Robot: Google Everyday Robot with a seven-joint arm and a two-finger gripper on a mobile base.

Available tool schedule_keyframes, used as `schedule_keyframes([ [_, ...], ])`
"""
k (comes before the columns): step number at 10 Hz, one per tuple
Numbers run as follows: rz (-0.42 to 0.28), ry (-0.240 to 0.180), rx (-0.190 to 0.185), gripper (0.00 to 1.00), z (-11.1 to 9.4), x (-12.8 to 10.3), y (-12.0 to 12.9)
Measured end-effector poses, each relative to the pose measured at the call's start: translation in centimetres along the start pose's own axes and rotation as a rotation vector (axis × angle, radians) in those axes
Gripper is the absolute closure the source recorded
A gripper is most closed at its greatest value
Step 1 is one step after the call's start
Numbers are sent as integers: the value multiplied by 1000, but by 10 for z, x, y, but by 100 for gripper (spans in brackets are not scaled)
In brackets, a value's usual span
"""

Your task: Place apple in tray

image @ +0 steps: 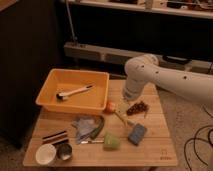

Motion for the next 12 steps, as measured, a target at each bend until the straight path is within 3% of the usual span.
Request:
schedule_keyframes([
  [1, -94, -45, -31, 26, 3, 5, -1],
  [2, -256, -128, -90, 26, 8, 10, -3],
  [3, -343, -177, -119, 26, 11, 14, -5],
  [4, -410, -220, -137, 26, 13, 19, -7],
  [6, -582, -350, -159, 26, 16, 31, -13],
  [7, -614, -368, -155, 26, 15, 33, -13],
  [8, -608, -350, -136, 26, 19, 30, -13],
  [9, -569, -309, -101, 26, 28, 19, -15],
  [12, -481, -230, -44, 26, 62, -10, -29],
])
